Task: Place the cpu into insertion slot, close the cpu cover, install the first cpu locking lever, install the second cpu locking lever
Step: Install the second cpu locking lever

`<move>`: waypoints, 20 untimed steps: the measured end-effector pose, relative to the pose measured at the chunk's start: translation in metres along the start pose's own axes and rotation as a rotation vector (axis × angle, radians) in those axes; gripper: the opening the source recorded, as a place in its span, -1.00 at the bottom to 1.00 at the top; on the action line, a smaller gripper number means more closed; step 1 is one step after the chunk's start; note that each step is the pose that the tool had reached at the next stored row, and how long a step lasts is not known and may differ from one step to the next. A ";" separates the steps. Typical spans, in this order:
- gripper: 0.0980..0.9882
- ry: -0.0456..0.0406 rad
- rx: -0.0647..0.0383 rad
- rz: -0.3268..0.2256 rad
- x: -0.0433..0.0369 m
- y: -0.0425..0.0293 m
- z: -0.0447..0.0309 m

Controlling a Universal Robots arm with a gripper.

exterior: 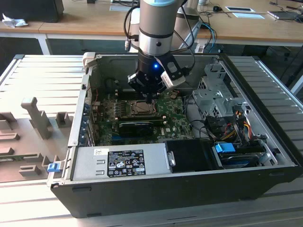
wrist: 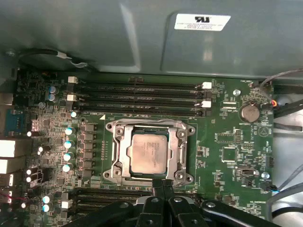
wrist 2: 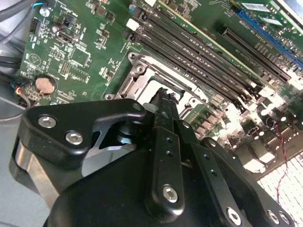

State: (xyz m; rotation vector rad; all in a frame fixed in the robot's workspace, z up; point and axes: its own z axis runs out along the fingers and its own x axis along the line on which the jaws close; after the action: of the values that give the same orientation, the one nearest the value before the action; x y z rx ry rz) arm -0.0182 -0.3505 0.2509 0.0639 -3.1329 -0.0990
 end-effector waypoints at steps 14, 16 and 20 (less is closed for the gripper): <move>-0.98 -0.0003 -0.039 -0.019 0.0218 -0.0272 0.0120; -0.98 -0.0003 -0.043 -0.020 0.0310 -0.0278 0.0160; -0.98 -0.0003 -0.044 -0.021 0.0343 -0.0283 0.0265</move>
State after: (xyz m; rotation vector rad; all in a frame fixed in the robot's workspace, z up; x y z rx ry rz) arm -0.0516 -0.3784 0.2228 0.0963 -3.1292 -0.1674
